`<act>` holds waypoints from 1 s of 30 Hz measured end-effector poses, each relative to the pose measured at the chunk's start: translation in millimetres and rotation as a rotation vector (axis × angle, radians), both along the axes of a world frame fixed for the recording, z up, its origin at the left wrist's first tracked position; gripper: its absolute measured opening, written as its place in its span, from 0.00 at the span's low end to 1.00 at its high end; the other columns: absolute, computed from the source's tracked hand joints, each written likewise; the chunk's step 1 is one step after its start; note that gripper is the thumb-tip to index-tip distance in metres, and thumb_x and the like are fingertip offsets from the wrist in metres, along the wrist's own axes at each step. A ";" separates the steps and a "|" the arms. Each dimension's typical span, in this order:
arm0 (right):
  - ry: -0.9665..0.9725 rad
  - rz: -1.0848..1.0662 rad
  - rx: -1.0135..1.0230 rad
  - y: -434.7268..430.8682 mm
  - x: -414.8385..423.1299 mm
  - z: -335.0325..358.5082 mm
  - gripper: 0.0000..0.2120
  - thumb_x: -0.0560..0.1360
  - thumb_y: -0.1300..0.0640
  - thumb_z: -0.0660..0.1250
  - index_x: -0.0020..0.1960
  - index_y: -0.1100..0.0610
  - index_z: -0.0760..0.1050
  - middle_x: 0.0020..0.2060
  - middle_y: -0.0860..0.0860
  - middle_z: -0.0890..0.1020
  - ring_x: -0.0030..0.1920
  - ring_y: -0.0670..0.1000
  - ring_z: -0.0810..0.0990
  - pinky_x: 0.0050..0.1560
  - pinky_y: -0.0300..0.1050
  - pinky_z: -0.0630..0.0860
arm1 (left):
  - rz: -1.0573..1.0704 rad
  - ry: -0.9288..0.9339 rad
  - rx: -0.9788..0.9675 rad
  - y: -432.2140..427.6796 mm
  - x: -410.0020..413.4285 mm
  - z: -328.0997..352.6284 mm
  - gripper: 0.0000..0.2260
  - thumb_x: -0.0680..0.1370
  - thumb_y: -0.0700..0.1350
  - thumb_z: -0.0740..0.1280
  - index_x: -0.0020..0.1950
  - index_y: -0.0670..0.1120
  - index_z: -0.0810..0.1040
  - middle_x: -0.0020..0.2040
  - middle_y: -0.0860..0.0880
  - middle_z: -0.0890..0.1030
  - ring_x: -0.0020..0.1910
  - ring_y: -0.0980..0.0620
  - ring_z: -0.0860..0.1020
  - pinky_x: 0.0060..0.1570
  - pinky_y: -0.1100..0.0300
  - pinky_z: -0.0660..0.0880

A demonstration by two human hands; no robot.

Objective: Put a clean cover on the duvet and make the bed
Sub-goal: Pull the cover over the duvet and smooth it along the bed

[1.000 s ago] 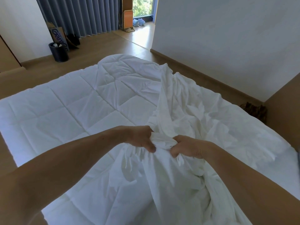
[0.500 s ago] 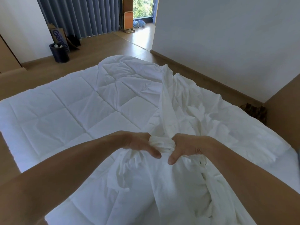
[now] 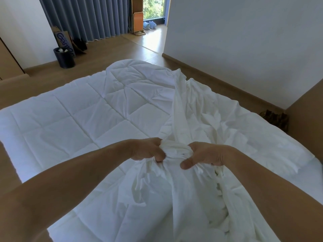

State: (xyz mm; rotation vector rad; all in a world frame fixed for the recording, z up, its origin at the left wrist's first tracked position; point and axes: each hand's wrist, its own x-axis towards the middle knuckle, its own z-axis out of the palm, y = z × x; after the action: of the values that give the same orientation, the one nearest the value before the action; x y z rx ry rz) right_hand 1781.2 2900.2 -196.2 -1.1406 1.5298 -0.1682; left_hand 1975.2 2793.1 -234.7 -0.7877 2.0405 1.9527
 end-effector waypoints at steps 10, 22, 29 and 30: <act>0.057 -0.021 -0.007 6.7 -2.0 -13.7 0.18 0.61 0.60 0.69 0.49 0.65 0.79 0.39 0.55 0.81 0.41 0.54 0.81 0.44 0.49 0.76 | -0.189 -0.158 -0.161 -0.8 -14.9 4.2 0.11 0.71 0.39 0.76 0.53 0.42 0.82 0.47 0.48 0.85 0.48 0.48 0.83 0.49 0.57 0.81; 0.136 0.067 0.007 2.5 -7.8 2.4 0.21 0.63 0.56 0.81 0.55 0.57 0.83 0.48 0.53 0.86 0.53 0.57 0.84 0.58 0.51 0.80 | -0.031 0.014 0.023 2.8 -10.7 -5.1 0.11 0.61 0.34 0.65 0.40 0.41 0.80 0.37 0.46 0.80 0.37 0.49 0.78 0.40 0.58 0.76; 0.020 0.081 0.102 14.0 -9.2 -5.5 0.27 0.65 0.61 0.80 0.62 0.53 0.80 0.55 0.53 0.85 0.56 0.55 0.84 0.61 0.55 0.79 | -0.003 0.016 -0.044 -6.8 -14.4 8.8 0.07 0.72 0.37 0.74 0.50 0.43 0.81 0.42 0.52 0.85 0.41 0.54 0.83 0.41 0.62 0.78; 0.042 0.093 0.085 14.2 -9.6 -4.2 0.28 0.64 0.60 0.81 0.62 0.51 0.79 0.54 0.51 0.85 0.56 0.53 0.84 0.61 0.53 0.79 | -0.016 0.023 -0.125 -9.7 -16.2 10.5 0.08 0.73 0.36 0.75 0.48 0.46 0.82 0.41 0.55 0.85 0.42 0.56 0.83 0.42 0.64 0.77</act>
State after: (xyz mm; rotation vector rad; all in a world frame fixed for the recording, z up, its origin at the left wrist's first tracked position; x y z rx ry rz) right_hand 1771.6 2914.4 -200.4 -1.1506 1.5030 -0.0162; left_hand 1959.0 2783.4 -224.2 -0.7752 2.1931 1.8488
